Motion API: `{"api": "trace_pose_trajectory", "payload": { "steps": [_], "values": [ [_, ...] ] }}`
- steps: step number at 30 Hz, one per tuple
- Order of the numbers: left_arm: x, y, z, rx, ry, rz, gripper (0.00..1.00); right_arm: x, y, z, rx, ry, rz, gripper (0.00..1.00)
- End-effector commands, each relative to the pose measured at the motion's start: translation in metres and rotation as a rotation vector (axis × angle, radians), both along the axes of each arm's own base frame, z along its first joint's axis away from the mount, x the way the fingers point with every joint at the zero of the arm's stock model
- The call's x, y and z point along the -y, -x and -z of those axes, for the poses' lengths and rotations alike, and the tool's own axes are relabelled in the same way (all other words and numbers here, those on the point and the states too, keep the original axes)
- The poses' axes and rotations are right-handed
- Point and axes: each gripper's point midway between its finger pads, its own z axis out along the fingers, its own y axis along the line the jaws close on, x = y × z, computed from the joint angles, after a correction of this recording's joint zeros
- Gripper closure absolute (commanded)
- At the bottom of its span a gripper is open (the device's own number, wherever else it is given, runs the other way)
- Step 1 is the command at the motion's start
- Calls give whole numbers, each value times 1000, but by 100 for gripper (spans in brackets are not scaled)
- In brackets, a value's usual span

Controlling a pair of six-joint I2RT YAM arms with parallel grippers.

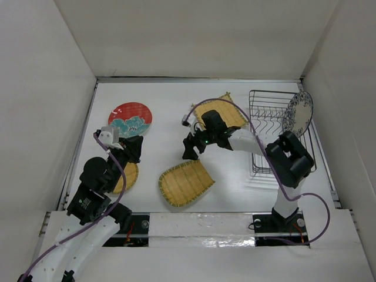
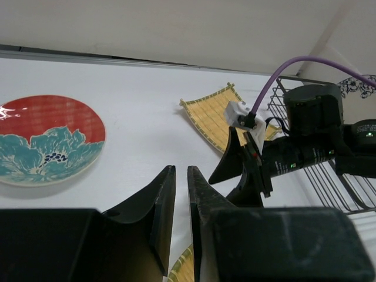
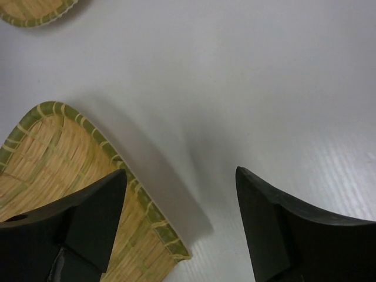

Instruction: Load the plates into the dish rack

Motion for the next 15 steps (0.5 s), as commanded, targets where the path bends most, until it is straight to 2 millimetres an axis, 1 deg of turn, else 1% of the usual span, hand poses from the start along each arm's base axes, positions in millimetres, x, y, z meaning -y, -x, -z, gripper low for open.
{"api": "trace_pose_trajectory", "payload": {
  "steps": [1, 2, 3, 4, 5, 6, 7, 8, 9, 11, 13, 14, 15],
  "values": [
    [1, -6, -10, 35, 4, -5, 88, -16, 23, 1, -4, -2, -133, 18],
    [1, -6, -10, 35, 4, -5, 88, -19, 30, 9, -33, 17, -156, 17],
    [1, -6, -10, 32, 3, -6, 88, -19, 33, 14, -42, 25, -181, 16],
    [1, -6, -10, 32, 3, -6, 88, -24, 44, 15, -63, 25, -223, 16],
    [0, -5, -11, 35, 4, -8, 88, -27, 54, 22, -82, 47, -258, 16],
    [0, -5, -10, 35, 3, -9, 88, -28, 59, 25, -90, 58, -277, 16],
    [0, -5, -11, 36, 5, -11, 88, -29, 64, 28, -97, 69, -289, 16],
    [-1, -4, -12, 42, 7, -10, 88, -30, 69, 35, -109, 88, -298, 16],
    [-1, -4, -12, 43, 9, -10, 88, -29, 70, 35, -114, 91, -297, 16],
    [0, -3, -13, 46, 9, -7, 88, -27, 73, 43, -139, 104, -301, 16],
    [0, -2, -14, 50, 11, -2, 88, -29, 83, 49, -162, 113, -327, 21],
    [0, -1, -15, 54, 15, 0, 88, -29, 84, 51, -166, 117, -330, 24],
    [-1, 0, -17, 59, 18, 0, 88, -30, 89, 52, -169, 120, -338, 28]
  ]
}}
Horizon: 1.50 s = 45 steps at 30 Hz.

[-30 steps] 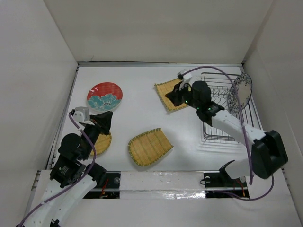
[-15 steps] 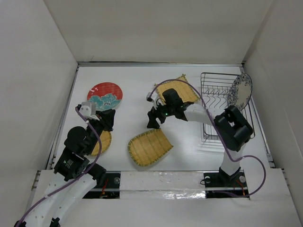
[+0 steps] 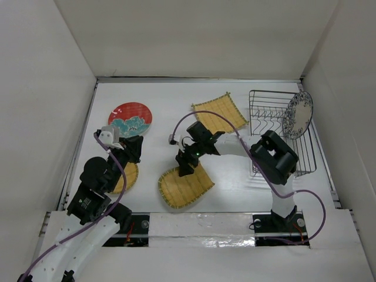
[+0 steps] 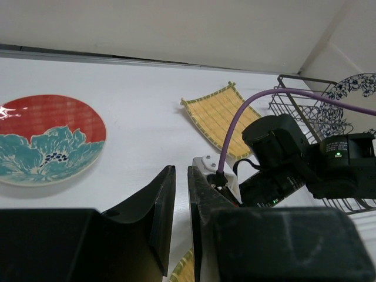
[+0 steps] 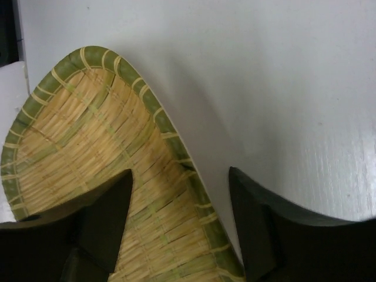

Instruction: Load the plates into the dish rack

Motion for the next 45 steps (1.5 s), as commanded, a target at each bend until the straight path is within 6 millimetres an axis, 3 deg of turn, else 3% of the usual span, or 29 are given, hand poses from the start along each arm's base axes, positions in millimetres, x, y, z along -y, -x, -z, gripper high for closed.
{"api": "trace_pose_trajectory", "payload": {
  "steps": [1, 3, 7, 11, 12, 15, 17, 19, 21, 22, 23, 24, 25, 26, 29, 32, 35, 40, 43, 45],
  "values": [
    [-2, 2, -19, 68, 28, 0, 88, -3, 12, 5, -37, 15, -41, 37],
    [-3, 4, -22, 80, 34, 0, 87, -3, 12, 5, -39, 13, -38, 68],
    [-5, 7, -26, 95, 45, 0, 87, -4, 9, -5, -14, -5, -27, 100],
    [-4, 9, -27, 100, 49, 9, 85, -13, 2, -46, 61, -105, -12, 100],
    [-4, 9, -27, 98, 50, 11, 85, -10, -5, -66, 82, -139, 26, 100],
    [-4, 12, -29, 105, 55, 16, 84, -3, -35, -103, 146, -206, 162, 100],
    [-4, 14, -32, 115, 62, 22, 84, 10, -70, -150, 264, -277, 336, 100],
    [-4, 17, -34, 122, 69, 34, 83, 47, -107, -191, 313, -324, 577, 100],
    [-4, 21, -37, 133, 76, 43, 82, 77, -130, -226, 352, -396, 752, 100],
    [-4, 22, -38, 138, 80, 48, 81, 110, -153, -236, 415, -387, 917, 100],
    [-4, 23, -39, 141, 85, 47, 80, 134, -156, -269, 479, -441, 1008, 100],
    [-5, 25, -39, 144, 89, 48, 80, 156, -162, -284, 511, -465, 1105, 100],
    [-6, 29, -44, 161, 99, 55, 80, 201, -178, -295, 584, -446, 1301, 100],
    [-7, 31, -45, 169, 105, 58, 79, 227, -176, -316, 637, -472, 1402, 100],
    [-12, 41, -54, 212, 132, 56, 77, 317, -185, -328, 739, -394, 1775, 100],
    [-17, 47, -60, 241, 156, 50, 77, 377, -177, -343, 832, -352, 1997, 100],
    [-19, 53, -63, 261, 167, 60, 76, 413, -159, -359, 953, -310, 2128, 100],
    [-20, 60, -67, 281, 180, 74, 76, 462, -143, -361, 1114, -71, 2242, 100],
    [-21, 62, -67, 282, 181, 75, 76, 485, -135, -367, 1198, 32, 2274, 100],
    [-21, 64, -69, 288, 187, 81, 76, 483, -141, -367, 1218, 78, 2199, 100]
  ]
}}
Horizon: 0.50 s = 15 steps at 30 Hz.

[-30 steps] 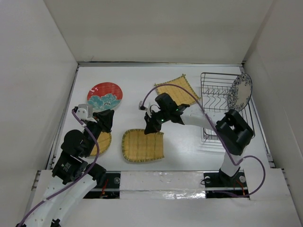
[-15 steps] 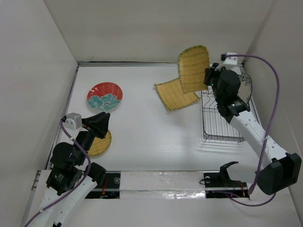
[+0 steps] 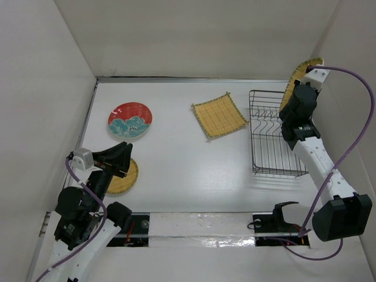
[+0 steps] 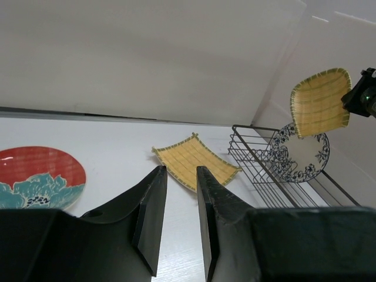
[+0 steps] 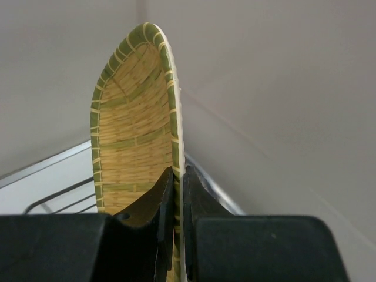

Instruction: Load the plates into the dish rack

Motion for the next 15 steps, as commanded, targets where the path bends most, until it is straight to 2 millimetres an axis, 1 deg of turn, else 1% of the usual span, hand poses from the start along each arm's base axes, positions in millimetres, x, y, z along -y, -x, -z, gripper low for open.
{"api": "trace_pose_trajectory", "payload": {
  "steps": [1, 2, 3, 4, 5, 6, 10, 12, 13, 15],
  "values": [
    [-1, 8, -14, 50, 37, 17, 76, 22, 10, -39, 96, 80, 85, 100],
    [-3, 9, -15, 54, 41, 12, 76, 25, 6, -33, 82, 107, 89, 100],
    [-3, 9, -15, 56, 43, 11, 76, 23, 1, -29, 35, 151, 72, 100],
    [-3, 11, -15, 58, 46, 15, 76, 20, -7, -27, 10, 194, 23, 100],
    [-5, 10, -15, 57, 48, 8, 75, 19, -9, -29, 16, 229, 19, 100],
    [-4, 10, -14, 52, 47, 13, 75, 20, -14, -17, -41, 269, 23, 100],
    [-4, 9, -13, 44, 47, 9, 75, 22, -24, 2, -107, 272, 20, 100],
    [-4, 8, -13, 43, 47, 7, 75, 27, -27, 15, -151, 271, 13, 100],
    [-3, 9, -14, 45, 49, 17, 75, 27, -29, 25, -180, 274, 3, 100],
    [-3, 10, -13, 45, 48, 16, 75, 28, -29, 38, -212, 280, -11, 100]
  ]
}}
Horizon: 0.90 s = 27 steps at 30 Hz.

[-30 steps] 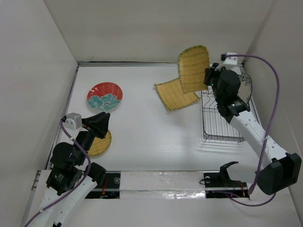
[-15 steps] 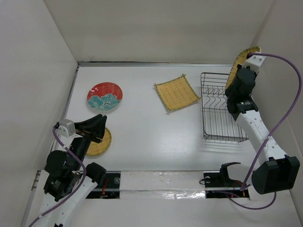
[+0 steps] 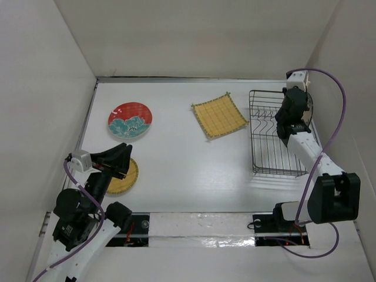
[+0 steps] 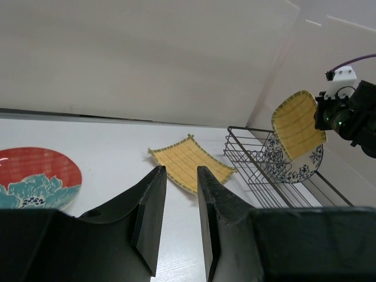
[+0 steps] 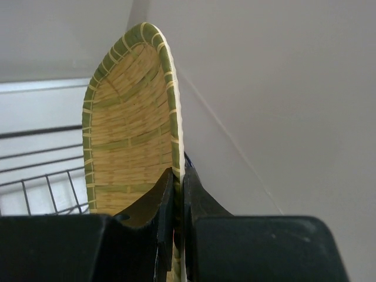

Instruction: Load the plates into the dish rack

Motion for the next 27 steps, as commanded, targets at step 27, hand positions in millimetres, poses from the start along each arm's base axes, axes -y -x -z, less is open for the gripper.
{"api": "trace_pose_trajectory", "payload": {
  "steps": [27],
  "values": [
    [-7, 10, -14, 53, 50, 0, 75, 22, 2, 30, -132, 64, -4, 100]
  ]
}}
